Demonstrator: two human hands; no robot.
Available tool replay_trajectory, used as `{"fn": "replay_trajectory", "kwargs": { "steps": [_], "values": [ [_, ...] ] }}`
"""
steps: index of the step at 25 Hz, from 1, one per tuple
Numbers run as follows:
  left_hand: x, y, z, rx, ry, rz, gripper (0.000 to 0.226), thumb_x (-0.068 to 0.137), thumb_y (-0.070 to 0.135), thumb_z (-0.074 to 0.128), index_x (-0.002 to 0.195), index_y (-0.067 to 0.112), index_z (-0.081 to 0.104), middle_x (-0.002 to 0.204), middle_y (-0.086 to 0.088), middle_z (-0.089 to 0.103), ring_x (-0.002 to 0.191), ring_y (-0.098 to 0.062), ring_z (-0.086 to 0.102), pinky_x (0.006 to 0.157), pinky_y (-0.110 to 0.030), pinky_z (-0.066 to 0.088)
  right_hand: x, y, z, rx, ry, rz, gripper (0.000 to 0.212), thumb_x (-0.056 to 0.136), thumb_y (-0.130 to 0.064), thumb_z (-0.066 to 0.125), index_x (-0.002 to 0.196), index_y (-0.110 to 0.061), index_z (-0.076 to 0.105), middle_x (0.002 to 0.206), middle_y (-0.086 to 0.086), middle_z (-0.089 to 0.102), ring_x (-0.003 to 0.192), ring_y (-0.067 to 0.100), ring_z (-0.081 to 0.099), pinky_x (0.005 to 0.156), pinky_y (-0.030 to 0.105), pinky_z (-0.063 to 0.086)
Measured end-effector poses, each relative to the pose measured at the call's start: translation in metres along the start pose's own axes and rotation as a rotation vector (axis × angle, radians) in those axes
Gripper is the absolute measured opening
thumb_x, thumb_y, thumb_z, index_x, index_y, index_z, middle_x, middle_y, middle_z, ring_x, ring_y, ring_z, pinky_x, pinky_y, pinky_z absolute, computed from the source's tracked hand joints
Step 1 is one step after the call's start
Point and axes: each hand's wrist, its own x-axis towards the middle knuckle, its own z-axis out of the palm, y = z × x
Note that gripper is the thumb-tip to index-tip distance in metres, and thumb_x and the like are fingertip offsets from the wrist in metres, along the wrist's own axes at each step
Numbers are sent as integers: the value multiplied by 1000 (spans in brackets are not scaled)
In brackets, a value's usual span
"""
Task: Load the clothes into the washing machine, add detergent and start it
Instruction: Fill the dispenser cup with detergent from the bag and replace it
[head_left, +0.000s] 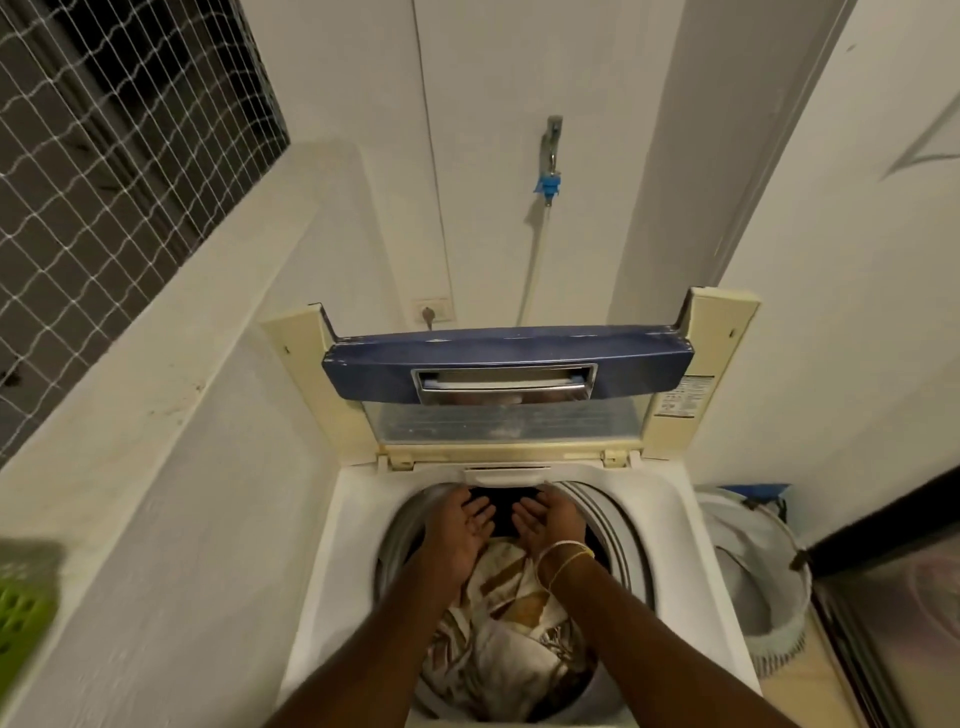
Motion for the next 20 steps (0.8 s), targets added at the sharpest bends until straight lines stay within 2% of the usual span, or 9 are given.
{"fn": "replay_trajectory", "kwargs": {
  "steps": [2,5,7,9,11,14,17,20],
  "values": [
    [16,-3,3,-89,30,-27,58,101,40,50,147,5,42,148,-19,47,136,-35,45,114,-46,33,13,1,2,126,-4,26,52,96,-30,60,138,-2,46,133,21,53,122,37,53,97,44,46],
    [32,-8,11,-224,26,-10,66,96,48,57,142,3,44,141,-22,49,134,-38,46,117,-50,32,29,7,9,141,5,3,58,94,-37,62,141,-6,44,135,19,51,124,37,52,94,43,48],
    [38,-9,16,-285,19,21,61,93,47,62,134,2,52,130,-21,59,123,-36,56,110,-49,42,35,9,17,123,26,-44,51,93,-38,64,132,-7,53,123,17,60,111,35,60,84,42,53],
    [47,-11,21,-285,49,64,56,92,46,65,126,3,58,118,-20,67,109,-33,65,95,-45,53,42,11,23,93,52,-104,41,90,-36,69,117,-6,60,111,18,67,98,34,66,74,40,57],
    [55,-15,23,-227,89,94,57,90,50,65,122,3,62,111,-18,72,101,-32,69,80,-41,56,47,13,26,70,81,-135,33,87,-33,72,104,-6,62,106,19,69,93,34,69,73,40,58],
    [65,-21,21,-154,97,148,60,88,57,63,118,5,66,104,-15,75,96,-30,72,75,-39,57,49,15,22,68,83,-146,28,86,-31,74,93,-6,62,101,20,69,93,35,69,79,43,58],
    [64,-20,21,-102,110,191,55,92,54,60,116,5,66,103,-16,75,94,-31,72,75,-39,57,53,17,17,56,62,-152,32,84,-32,75,95,-6,61,106,22,68,98,37,68,88,48,56],
    [59,-20,20,-83,97,204,51,94,52,58,114,5,65,103,-16,74,93,-31,72,71,-38,56,54,19,17,44,71,-176,48,82,-33,76,112,-3,54,111,22,65,98,38,68,84,48,58]
  ]
}}
